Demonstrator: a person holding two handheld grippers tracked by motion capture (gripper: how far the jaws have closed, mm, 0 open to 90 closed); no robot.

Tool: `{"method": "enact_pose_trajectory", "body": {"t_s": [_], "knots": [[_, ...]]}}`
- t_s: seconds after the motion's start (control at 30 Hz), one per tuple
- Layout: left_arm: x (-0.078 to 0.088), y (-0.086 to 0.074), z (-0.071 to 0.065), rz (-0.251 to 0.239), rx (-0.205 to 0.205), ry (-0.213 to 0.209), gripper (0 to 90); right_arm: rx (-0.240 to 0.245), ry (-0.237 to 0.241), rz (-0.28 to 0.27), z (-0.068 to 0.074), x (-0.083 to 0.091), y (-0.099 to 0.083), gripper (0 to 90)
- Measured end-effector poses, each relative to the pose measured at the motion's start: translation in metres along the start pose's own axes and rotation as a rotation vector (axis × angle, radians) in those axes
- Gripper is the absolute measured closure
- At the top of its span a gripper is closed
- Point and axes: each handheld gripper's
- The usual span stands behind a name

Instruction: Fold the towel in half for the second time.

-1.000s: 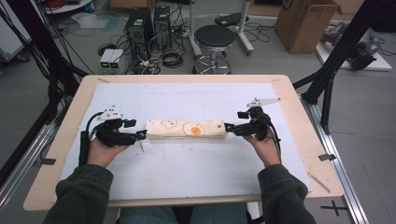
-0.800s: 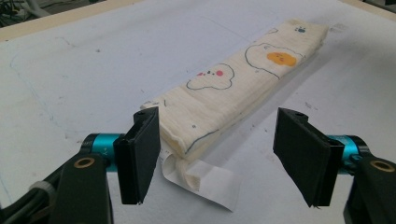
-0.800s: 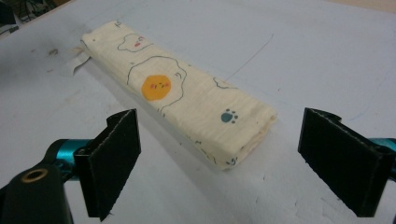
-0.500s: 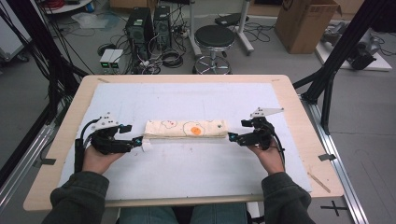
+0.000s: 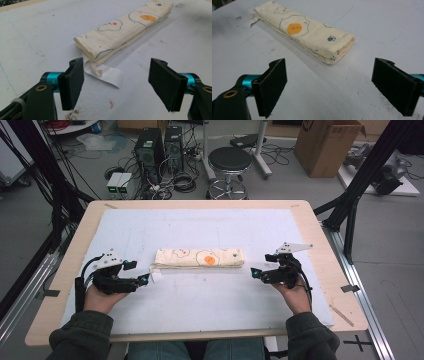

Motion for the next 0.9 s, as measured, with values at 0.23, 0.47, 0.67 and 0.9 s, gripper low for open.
{"method": "enact_pose_trajectory", "body": {"t_s": [0.23, 0.47, 0.67, 0.9], "knots": [[0.006, -0.008, -0.004, 0.002, -0.015, 0.009, 28.9, -0.002, -0.007, 0.003, 0.003, 0.005, -0.009, 12.2], [0.011, -0.016, -0.006, 0.003, -0.011, 0.004, 28.8, 0.002, -0.013, 0.012, 0.006, 0.008, -0.015, 12.2], [0.015, -0.021, -0.008, 0.005, -0.012, 0.011, 28.8, 0.004, -0.016, 0.006, 0.008, 0.013, -0.022, 12.2], [0.021, -0.026, -0.010, 0.000, -0.013, 0.015, 28.5, -0.002, -0.032, 0.004, 0.009, 0.020, -0.032, 12.2]]}}
Point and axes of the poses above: each handheld gripper's, and its own axes: x roughly backward along the jaws, y roughly out of its top, z roughly to its left, and after that the axes turned 8 degrees about y, right-handed
